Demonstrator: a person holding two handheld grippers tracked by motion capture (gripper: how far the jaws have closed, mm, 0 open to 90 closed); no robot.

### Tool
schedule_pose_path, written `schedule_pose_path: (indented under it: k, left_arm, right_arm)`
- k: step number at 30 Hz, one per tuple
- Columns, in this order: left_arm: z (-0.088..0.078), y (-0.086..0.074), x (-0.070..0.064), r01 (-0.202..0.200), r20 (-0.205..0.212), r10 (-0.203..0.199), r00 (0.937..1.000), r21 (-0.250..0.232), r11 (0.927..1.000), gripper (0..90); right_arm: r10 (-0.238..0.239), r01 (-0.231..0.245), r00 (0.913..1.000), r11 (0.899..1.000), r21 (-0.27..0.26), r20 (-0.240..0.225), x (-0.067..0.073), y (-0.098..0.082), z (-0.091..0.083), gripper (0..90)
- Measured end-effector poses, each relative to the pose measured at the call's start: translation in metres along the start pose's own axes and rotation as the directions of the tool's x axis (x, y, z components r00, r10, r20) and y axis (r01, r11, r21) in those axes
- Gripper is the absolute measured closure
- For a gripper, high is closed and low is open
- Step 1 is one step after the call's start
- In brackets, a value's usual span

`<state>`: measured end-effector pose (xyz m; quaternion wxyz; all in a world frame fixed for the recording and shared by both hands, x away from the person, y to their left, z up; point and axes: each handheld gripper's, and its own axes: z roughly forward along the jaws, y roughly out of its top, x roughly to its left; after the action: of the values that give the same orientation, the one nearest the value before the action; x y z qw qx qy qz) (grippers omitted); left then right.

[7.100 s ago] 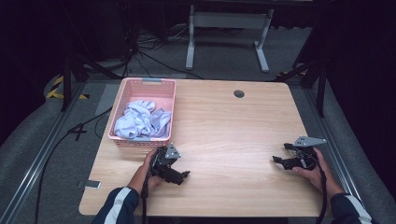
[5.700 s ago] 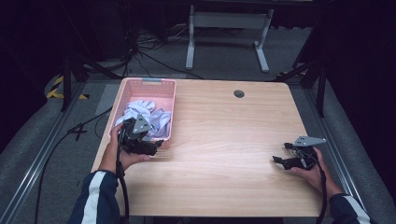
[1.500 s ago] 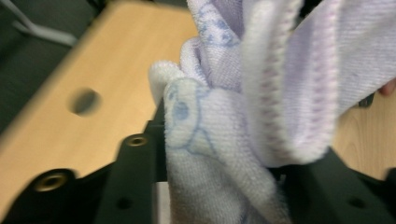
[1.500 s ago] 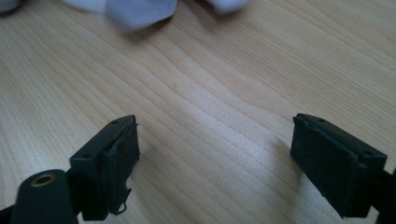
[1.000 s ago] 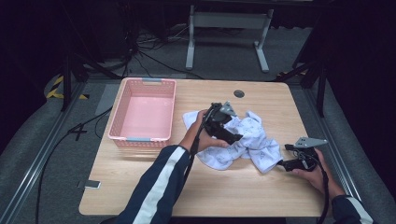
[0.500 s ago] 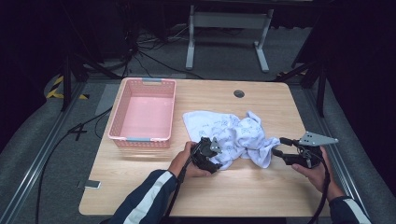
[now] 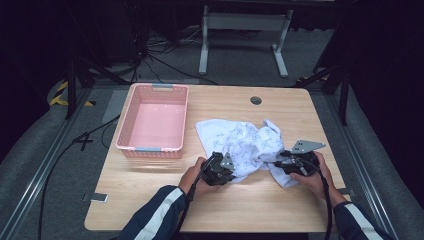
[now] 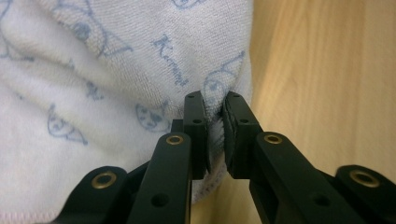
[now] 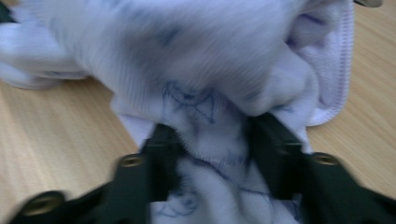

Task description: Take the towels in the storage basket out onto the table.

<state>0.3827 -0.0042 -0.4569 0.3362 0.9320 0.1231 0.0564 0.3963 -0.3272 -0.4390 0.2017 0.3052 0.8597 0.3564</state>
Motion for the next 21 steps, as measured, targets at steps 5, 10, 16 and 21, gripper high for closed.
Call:
schedule_pose_path:
  k: [5, 10, 16, 21]
  left_arm:
    - [-0.031, -0.02, -0.004, 0.033, -0.049, -0.034, 0.9982, -0.025, 0.9991, 82.5]
    - [-0.073, -0.034, -0.005, 0.093, -0.107, -0.111, 0.988, -0.168, 0.9814, 83.0]
    - [-0.08, -0.029, 0.001, 0.087, -0.275, -0.147, 0.9501, -0.221, 0.9715, 82.5]
    - [-0.054, -0.013, 0.019, 0.086, -0.333, -0.137, 0.9329, -0.164, 0.9827, 81.7]
  right_arm:
    - [0.007, -0.005, 0.9969, 0.999, -0.034, 0.078, -0.015, 0.002, -0.014, 74.1]
    - [0.038, -0.032, 0.9975, 0.995, -0.099, 0.06, -0.026, 0.005, -0.033, 74.9]
    - [0.061, -0.051, 0.9939, 0.993, -0.103, 0.092, -0.024, 0.013, -0.028, 70.4]
    - [0.075, -0.076, 0.9803, 0.997, -0.002, 0.183, -0.032, 0.011, -0.001, 62.0]
